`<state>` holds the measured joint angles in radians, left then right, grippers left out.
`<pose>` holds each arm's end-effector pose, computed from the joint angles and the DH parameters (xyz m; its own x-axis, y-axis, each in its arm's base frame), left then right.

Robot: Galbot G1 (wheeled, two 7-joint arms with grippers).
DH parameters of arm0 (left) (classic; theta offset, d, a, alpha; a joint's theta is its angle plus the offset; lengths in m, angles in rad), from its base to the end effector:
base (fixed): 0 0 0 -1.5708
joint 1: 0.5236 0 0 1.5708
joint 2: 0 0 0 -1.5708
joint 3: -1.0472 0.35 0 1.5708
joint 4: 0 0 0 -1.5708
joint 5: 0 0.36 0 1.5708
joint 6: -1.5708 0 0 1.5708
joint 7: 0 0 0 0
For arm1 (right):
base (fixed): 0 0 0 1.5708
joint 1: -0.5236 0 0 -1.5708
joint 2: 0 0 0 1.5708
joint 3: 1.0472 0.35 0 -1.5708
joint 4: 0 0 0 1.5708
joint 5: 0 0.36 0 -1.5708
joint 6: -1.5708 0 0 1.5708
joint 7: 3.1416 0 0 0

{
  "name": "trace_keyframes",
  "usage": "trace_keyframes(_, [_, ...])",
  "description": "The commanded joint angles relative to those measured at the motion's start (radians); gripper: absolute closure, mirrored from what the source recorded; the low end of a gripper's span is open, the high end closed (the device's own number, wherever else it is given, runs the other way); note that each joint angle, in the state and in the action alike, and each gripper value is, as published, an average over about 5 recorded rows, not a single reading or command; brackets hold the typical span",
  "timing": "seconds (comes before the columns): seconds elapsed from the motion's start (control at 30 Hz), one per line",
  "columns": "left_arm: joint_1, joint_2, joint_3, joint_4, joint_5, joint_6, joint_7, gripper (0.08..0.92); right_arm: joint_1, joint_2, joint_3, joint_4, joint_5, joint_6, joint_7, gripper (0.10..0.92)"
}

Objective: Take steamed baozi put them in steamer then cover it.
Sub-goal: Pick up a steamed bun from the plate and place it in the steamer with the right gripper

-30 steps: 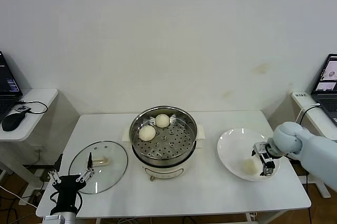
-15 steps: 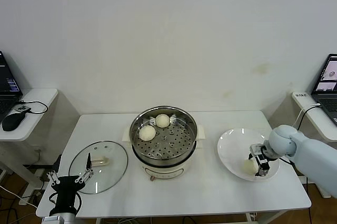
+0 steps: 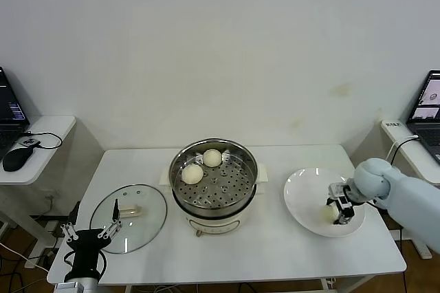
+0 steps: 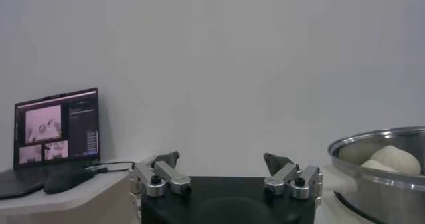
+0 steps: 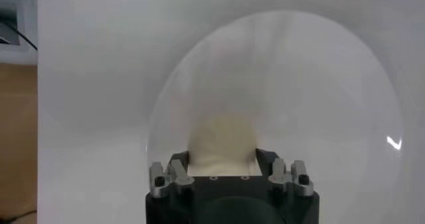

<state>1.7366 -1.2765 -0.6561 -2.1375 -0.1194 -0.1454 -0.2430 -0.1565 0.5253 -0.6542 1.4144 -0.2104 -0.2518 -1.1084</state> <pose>0.1443 0.0839 -0.2983 -0.9840 -0.1607 -0.0770 -0.1722 0.9689 0.1778 0.4649 -0.1866 -0.2009 -0.1929 -0.0291 0.9808 -0.9783 -0.0713 -0.1945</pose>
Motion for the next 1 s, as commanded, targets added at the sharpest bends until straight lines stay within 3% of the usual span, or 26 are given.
trace_keyframes(0.03, [-0.002, 0.004, 0.001, 0.000, -0.001, -0.001, 0.000, 0.177, 0.234, -0.040, -0.056, 0.026, 0.114, -0.005, -0.021, 0.389])
trace_keyframes(0.27, [-0.002, 0.009, 0.004, -0.001, -0.001, -0.003, 0.001, 0.177, 0.511, 0.013, -0.211, 0.051, 0.223, -0.017, -0.020, 0.389])
trace_keyframes(0.57, [0.003, 0.007, 0.002, -0.015, 0.003, -0.002, 0.001, 0.177, 0.805, 0.247, -0.414, 0.083, 0.380, -0.051, 0.010, 0.389])
trace_keyframes(0.8, [0.009, 0.001, -0.005, -0.015, 0.002, -0.009, -0.002, 0.177, 0.839, 0.442, -0.480, 0.066, 0.455, -0.034, 0.070, 0.389])
trace_keyframes(1.0, [0.012, -0.006, -0.022, -0.024, -0.001, -0.008, -0.003, 0.177, 0.760, 0.569, -0.511, 0.036, 0.420, 0.052, 0.087, 0.386])
